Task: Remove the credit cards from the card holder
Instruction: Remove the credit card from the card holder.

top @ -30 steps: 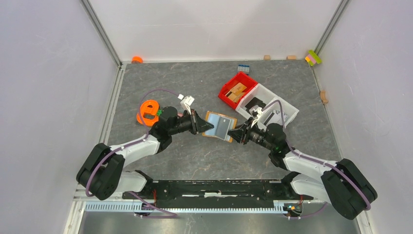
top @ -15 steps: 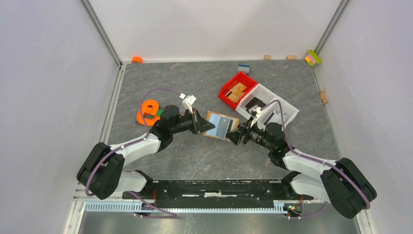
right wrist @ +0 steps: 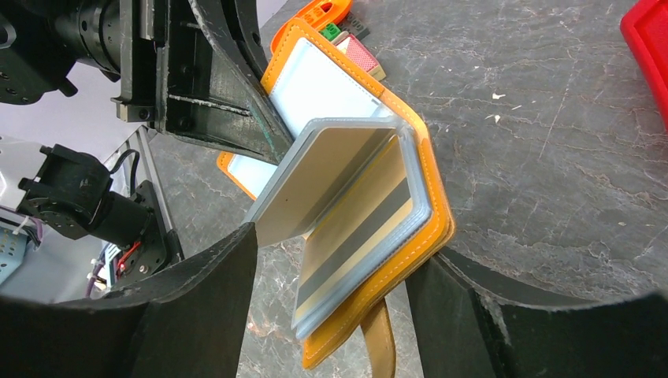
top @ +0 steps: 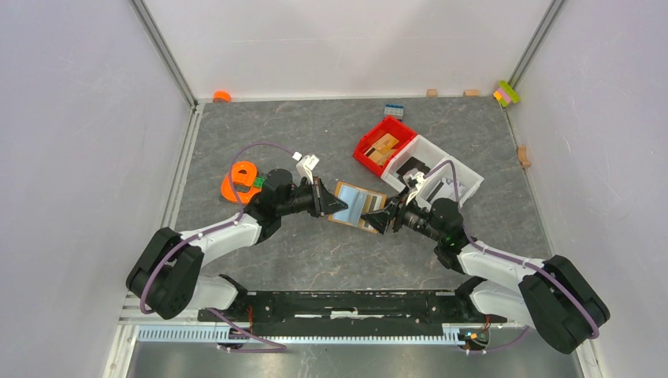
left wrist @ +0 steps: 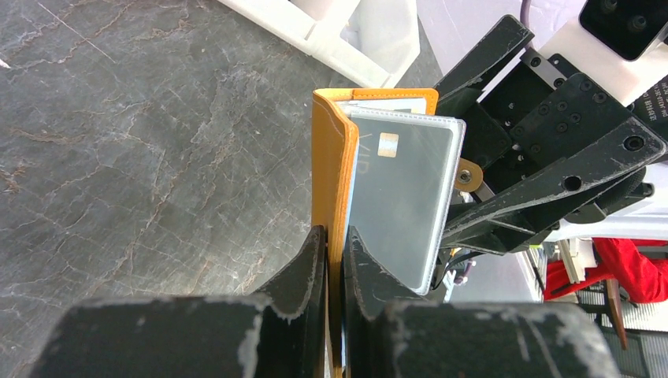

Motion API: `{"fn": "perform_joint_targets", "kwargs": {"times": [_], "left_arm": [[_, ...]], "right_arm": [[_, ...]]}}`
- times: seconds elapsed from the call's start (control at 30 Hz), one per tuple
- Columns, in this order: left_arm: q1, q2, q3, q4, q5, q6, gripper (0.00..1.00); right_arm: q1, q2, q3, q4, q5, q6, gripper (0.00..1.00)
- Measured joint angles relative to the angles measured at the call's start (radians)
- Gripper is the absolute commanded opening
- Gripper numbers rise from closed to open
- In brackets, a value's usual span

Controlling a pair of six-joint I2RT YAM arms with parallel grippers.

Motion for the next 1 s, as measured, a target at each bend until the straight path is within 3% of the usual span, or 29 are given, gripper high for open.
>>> {"fn": "perform_joint_targets", "kwargs": {"times": [1.0], "left_arm": [[-0.01,0.009,0.007,-0.003,0.002,0.0,0.02]], "right_arm": [[0.0,0.0,0.0,0.015,-0.011,0.01,0.71]]}}
